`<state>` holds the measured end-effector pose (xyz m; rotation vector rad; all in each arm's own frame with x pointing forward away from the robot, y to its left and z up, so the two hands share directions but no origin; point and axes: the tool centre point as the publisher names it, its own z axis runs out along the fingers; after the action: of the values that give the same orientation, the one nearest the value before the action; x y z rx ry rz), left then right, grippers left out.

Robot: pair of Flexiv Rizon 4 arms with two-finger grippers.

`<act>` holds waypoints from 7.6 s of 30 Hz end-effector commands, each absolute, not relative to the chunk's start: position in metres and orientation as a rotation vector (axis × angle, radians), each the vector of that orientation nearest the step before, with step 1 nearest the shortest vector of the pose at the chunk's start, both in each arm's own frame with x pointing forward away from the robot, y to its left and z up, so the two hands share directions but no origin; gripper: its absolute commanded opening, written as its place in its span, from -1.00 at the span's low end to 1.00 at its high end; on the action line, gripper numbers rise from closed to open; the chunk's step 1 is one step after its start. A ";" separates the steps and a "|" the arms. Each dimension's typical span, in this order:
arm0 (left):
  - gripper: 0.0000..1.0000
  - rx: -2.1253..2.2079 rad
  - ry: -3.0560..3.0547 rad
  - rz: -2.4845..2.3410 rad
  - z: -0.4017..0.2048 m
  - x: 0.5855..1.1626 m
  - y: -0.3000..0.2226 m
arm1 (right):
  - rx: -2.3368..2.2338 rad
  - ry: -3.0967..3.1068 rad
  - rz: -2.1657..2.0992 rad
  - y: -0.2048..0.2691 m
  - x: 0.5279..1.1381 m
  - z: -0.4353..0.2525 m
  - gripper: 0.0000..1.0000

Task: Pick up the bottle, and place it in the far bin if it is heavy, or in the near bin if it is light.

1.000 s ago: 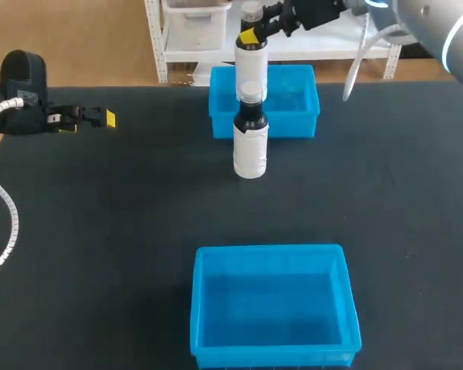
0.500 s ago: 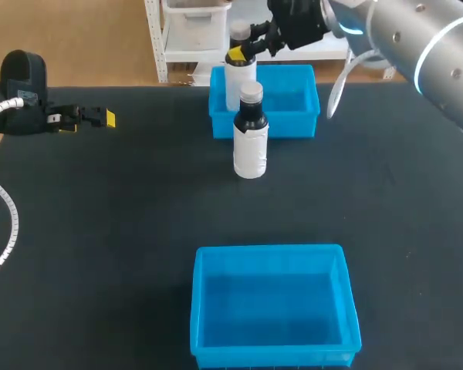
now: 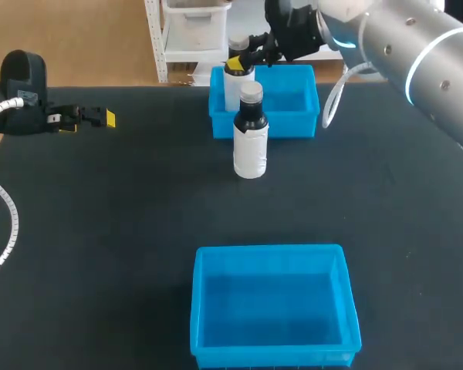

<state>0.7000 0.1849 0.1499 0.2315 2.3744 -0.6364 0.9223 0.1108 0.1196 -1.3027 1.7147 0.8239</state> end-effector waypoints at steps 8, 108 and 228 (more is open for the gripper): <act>1.00 0.231 2.374 -0.636 0.150 0.700 0.185 | -1.477 1.682 1.076 0.111 0.932 0.117 1.00; 1.00 0.231 2.374 -0.636 0.150 0.700 0.185 | -1.478 1.636 1.117 0.093 0.764 0.117 1.00; 1.00 0.231 2.374 -0.636 0.150 0.700 0.185 | -1.265 1.880 0.774 -0.116 0.691 0.231 -1.00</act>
<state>0.7000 0.1849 0.1499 0.2315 2.3744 -0.6364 0.7230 -0.0874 0.2063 -1.3514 1.8552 0.9163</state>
